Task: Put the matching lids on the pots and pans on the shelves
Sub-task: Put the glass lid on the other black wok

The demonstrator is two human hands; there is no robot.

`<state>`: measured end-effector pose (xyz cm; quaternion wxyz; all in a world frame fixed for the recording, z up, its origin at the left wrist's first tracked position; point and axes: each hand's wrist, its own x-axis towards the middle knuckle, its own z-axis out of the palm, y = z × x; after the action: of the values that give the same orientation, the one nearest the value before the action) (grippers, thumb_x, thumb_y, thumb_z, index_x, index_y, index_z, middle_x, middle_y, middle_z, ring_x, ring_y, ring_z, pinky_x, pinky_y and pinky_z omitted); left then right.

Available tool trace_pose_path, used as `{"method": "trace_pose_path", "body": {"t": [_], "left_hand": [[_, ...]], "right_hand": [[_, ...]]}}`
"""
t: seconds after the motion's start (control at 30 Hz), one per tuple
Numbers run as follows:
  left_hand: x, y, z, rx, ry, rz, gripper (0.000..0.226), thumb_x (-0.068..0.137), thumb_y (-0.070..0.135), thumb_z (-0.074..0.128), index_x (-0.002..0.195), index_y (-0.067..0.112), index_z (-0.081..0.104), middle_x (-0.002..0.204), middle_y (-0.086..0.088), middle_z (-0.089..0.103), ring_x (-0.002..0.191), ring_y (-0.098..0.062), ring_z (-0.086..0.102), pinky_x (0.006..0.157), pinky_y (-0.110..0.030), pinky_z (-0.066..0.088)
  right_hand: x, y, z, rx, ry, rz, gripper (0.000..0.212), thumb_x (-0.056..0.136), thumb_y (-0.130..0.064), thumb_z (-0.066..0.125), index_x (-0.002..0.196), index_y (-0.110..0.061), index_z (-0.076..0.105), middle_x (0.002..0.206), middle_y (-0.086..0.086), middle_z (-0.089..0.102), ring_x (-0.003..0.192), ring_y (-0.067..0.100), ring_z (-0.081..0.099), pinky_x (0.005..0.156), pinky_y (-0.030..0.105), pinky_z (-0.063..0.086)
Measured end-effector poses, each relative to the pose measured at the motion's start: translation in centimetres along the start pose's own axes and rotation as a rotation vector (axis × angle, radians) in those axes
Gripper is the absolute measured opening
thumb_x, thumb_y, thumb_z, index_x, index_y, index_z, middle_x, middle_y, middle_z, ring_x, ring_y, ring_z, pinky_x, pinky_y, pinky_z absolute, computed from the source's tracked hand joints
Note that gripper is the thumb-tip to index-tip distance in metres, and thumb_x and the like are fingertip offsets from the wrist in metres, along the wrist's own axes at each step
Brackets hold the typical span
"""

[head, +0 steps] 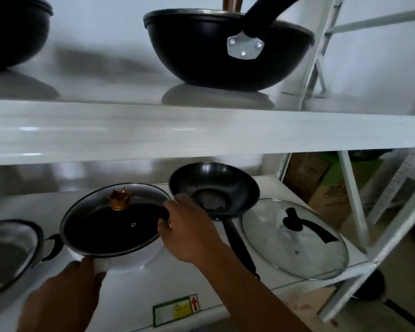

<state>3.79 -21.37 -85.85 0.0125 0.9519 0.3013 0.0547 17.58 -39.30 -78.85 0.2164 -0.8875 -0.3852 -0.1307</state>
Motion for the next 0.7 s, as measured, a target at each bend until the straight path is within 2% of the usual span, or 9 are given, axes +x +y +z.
{"method": "trace_pose_path", "body": {"t": [0.07, 0.17, 0.27, 0.4, 0.53, 0.57, 0.63, 0.7], "left_hand": [[-0.3, 0.8, -0.5, 0.113, 0.020, 0.015, 0.049, 0.074, 0.045, 0.066, 0.105, 0.008, 0.064, 0.080, -0.014, 0.064, 0.062, -0.035, 0.065, 0.059, -0.045, 0.056], [-2.9, 6.5, -4.7, 0.088, 0.122, 0.071, 0.061, 0.082, 0.059, 0.046, 0.123, 0.014, 0.051, 0.091, -0.007, 0.068, 0.069, -0.024, 0.068, 0.058, -0.035, 0.056], [-4.8, 14.2, -6.8, -0.035, 0.222, 0.204, 0.061, 0.085, 0.064, 0.036, 0.130, 0.024, 0.046, 0.100, 0.001, 0.070, 0.085, -0.018, 0.069, 0.068, -0.033, 0.057], [-4.7, 21.6, -5.4, -0.263, 0.196, 0.199, 0.062, 0.088, 0.063, 0.033, 0.138, 0.027, 0.042, 0.119, 0.003, 0.066, 0.104, -0.017, 0.065, 0.082, -0.032, 0.052], [-4.3, 26.8, -3.9, -0.377, 0.155, 0.251, 0.046, 0.091, 0.057, 0.036, 0.122, 0.027, 0.052, 0.110, 0.001, 0.065, 0.098, -0.018, 0.063, 0.081, -0.033, 0.052], [-3.9, 27.8, -3.6, -0.362, 0.154, 0.258, 0.044, 0.091, 0.057, 0.035, 0.117, 0.026, 0.052, 0.106, 0.001, 0.063, 0.094, -0.017, 0.061, 0.076, -0.032, 0.051], [-3.3, 29.2, -3.1, -0.324, 0.153, 0.268, 0.045, 0.091, 0.058, 0.035, 0.116, 0.024, 0.050, 0.109, 0.001, 0.061, 0.095, -0.017, 0.059, 0.070, -0.029, 0.046], [-2.8, 30.2, -2.6, -0.304, 0.151, 0.277, 0.050, 0.091, 0.058, 0.036, 0.127, 0.025, 0.046, 0.122, 0.001, 0.057, 0.106, -0.017, 0.056, 0.078, -0.030, 0.050]], "right_hand": [[-0.4, 2.1, -1.4, 0.000, 0.012, -0.009, 0.027, 0.090, -0.033, 0.047, 0.101, -0.010, 0.055, 0.110, 0.014, 0.056, 0.102, 0.030, 0.053, 0.081, 0.040, 0.047], [-1.4, 5.1, -3.4, 0.009, 0.059, -0.018, 0.023, 0.086, -0.031, 0.050, 0.090, -0.009, 0.058, 0.102, 0.012, 0.060, 0.102, 0.031, 0.053, 0.084, 0.042, 0.048], [-2.6, 8.9, -5.1, 0.022, 0.070, -0.005, 0.026, 0.086, -0.031, 0.049, 0.093, -0.009, 0.062, 0.099, 0.009, 0.063, 0.103, 0.027, 0.054, 0.089, 0.042, 0.047], [-4.4, 13.9, -6.2, 0.058, 0.077, -0.001, 0.022, 0.089, -0.031, 0.052, 0.095, -0.012, 0.063, 0.098, 0.004, 0.062, 0.100, 0.019, 0.053, 0.083, 0.035, 0.049], [-5.9, 18.7, -7.0, 0.080, 0.034, 0.082, 0.026, 0.087, -0.038, 0.044, 0.090, -0.018, 0.059, 0.095, 0.002, 0.060, 0.098, 0.018, 0.054, 0.081, 0.035, 0.050], [-6.3, 19.9, -7.3, 0.090, 0.027, 0.111, 0.029, 0.086, -0.040, 0.040, 0.090, -0.018, 0.059, 0.095, 0.003, 0.061, 0.100, 0.020, 0.054, 0.083, 0.036, 0.049], [-7.0, 22.4, -7.8, 0.089, 0.017, 0.171, 0.031, 0.089, -0.037, 0.045, 0.098, -0.013, 0.063, 0.102, 0.008, 0.065, 0.106, 0.025, 0.054, 0.092, 0.038, 0.046], [-7.8, 25.3, -8.5, 0.035, 0.019, 0.239, 0.033, 0.091, -0.033, 0.053, 0.113, -0.010, 0.064, 0.116, 0.011, 0.064, 0.118, 0.027, 0.051, 0.104, 0.037, 0.037]]}}
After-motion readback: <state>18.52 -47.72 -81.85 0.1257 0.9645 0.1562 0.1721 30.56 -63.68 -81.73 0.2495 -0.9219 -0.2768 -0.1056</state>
